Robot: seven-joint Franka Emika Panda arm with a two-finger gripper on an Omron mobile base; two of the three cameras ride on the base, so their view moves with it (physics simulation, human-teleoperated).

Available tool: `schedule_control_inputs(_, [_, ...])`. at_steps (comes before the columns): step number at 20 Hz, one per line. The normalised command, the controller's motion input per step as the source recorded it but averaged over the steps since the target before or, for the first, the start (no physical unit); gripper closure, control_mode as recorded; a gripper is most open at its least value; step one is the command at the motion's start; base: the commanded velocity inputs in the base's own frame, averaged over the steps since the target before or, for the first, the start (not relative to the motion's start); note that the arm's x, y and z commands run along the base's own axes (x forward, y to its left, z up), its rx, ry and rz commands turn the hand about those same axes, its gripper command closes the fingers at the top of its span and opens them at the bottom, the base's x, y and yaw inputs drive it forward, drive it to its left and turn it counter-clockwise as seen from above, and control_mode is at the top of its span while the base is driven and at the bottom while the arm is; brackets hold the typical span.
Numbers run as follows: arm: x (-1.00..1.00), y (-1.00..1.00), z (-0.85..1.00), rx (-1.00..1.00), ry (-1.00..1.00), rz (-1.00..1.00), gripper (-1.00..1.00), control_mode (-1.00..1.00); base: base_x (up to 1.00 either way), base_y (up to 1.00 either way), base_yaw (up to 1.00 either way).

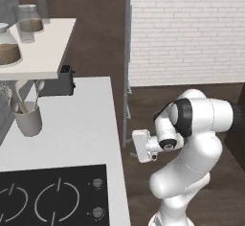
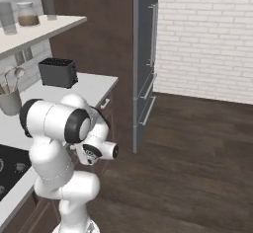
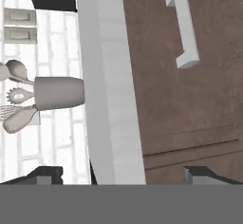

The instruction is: Take a straw from the drawer in front and place it inside the glass cup on the dining counter.

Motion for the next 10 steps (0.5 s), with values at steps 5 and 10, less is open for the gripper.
schedule_control_inputs(5, [0.21, 0.0, -0.3, 0.08, 0.0, 0.0, -1.0, -1.0, 0.0, 0.0, 0.0])
schedule_control_inputs(10, [0.19, 0.03, -0.2, 0.05, -0.02, 0.02, -1.0, -1.0, 0.0, 0.0, 0.0])
